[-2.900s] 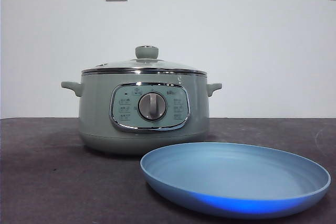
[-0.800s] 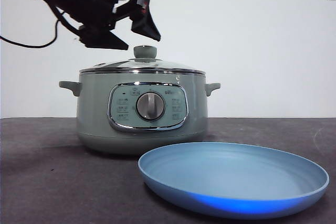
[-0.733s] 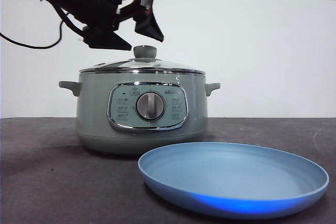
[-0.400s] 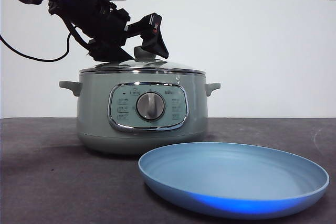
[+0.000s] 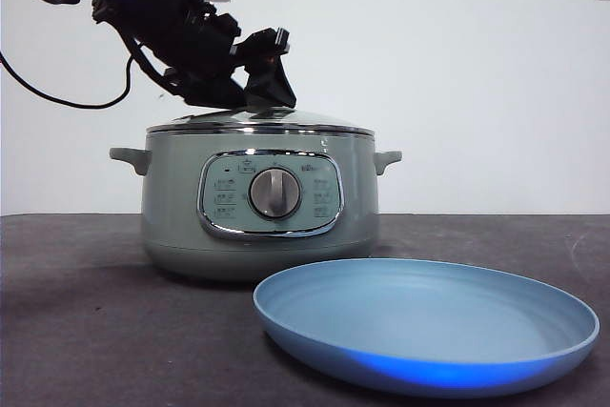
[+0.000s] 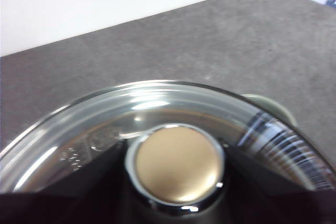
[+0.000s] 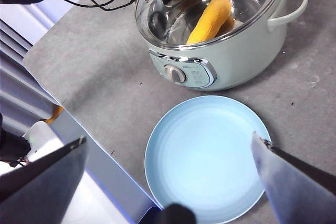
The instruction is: Take the corn out from the steamer,put the corn on the plate,close the lid
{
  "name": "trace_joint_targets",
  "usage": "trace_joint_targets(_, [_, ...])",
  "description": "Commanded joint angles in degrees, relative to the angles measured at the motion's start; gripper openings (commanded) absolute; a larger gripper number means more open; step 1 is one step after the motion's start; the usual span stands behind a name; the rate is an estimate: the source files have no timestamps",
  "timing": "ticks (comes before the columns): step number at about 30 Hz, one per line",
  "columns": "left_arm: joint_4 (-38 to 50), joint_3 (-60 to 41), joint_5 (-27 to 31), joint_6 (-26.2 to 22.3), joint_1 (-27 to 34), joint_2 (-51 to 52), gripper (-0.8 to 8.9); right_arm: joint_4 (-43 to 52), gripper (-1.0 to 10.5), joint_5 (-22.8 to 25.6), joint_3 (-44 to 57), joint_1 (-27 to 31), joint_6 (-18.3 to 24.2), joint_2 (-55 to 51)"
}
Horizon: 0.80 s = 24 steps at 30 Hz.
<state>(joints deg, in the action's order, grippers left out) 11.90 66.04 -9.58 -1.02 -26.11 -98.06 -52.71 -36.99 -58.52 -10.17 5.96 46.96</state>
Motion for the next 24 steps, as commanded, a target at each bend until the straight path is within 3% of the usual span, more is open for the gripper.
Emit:
trace_joint_targets(1, [-0.79,-0.31,-1.07,0.98,-0.17,-0.24,-0.08,0.24,5.7,0.09,-0.17,-0.11,0.07,-0.02])
trace_joint_targets(24, [-5.25,-0.31,-2.54,0.79,-0.04,13.68,-0.08,0.39,5.7,0.09,-0.17,-0.11,0.11,-0.02])
